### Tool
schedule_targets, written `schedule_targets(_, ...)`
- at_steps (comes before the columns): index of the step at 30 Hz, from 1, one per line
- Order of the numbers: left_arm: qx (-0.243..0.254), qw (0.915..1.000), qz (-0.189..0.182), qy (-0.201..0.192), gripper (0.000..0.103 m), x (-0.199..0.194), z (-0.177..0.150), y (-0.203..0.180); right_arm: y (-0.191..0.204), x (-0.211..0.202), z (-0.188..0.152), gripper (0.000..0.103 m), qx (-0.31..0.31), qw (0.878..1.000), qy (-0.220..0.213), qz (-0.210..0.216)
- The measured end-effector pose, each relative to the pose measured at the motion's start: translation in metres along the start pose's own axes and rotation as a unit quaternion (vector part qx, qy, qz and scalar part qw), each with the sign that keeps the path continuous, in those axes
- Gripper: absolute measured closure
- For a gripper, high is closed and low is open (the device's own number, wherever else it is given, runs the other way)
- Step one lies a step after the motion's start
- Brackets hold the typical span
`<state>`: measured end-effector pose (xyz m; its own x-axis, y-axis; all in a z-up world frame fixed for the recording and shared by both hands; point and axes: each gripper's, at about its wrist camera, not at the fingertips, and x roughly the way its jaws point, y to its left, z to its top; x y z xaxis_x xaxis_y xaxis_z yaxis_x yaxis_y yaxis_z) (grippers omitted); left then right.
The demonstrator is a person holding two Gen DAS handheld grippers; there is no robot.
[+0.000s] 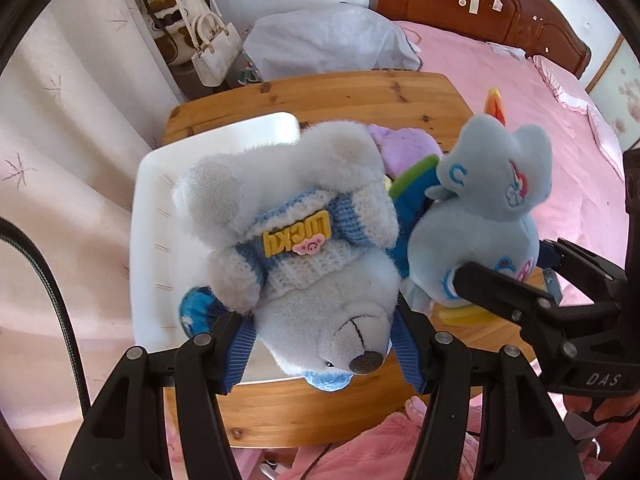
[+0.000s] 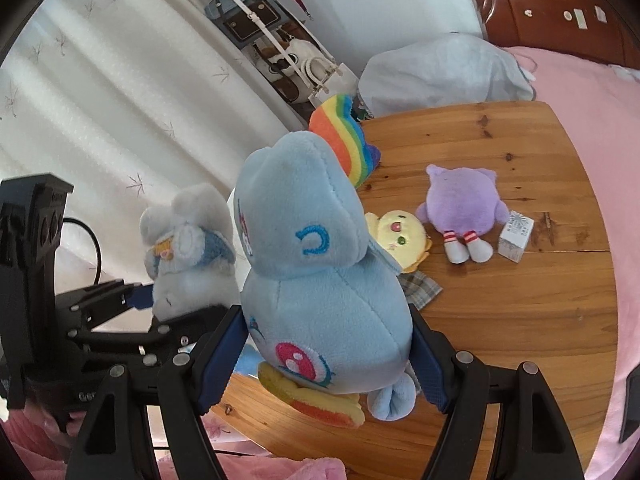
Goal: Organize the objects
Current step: 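Lift and carry the bear and pony together over the white tray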
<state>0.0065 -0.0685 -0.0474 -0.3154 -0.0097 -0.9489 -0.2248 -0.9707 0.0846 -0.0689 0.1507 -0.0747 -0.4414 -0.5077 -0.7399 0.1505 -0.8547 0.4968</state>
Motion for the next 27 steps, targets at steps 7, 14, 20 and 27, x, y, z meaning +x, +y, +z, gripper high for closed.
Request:
schedule_targets(7,-0.009,0.9999,0.009,-0.011,0.038,-0.001,0.005,0.034,0.025,0.014,-0.002,0.026,-0.006,1.0,-0.005,-0.011)
schedule_targets(14,-0.013,0.9997,0.017,-0.014,0.038,0.005,0.009,0.067,0.048,0.032,-0.007,0.026,0.003,1.0,-0.008,-0.019)
schedule_targets(20,-0.024,0.9995,0.017,-0.012,0.038,0.011,0.011,0.093,0.066,0.047,-0.01,0.026,0.012,1.0,-0.009,-0.026)
schedule_targets(27,-0.03,0.9993,0.022,-0.006,0.038,0.021,0.014,0.118,0.08,0.065,-0.012,0.025,0.027,0.999,-0.013,-0.033)
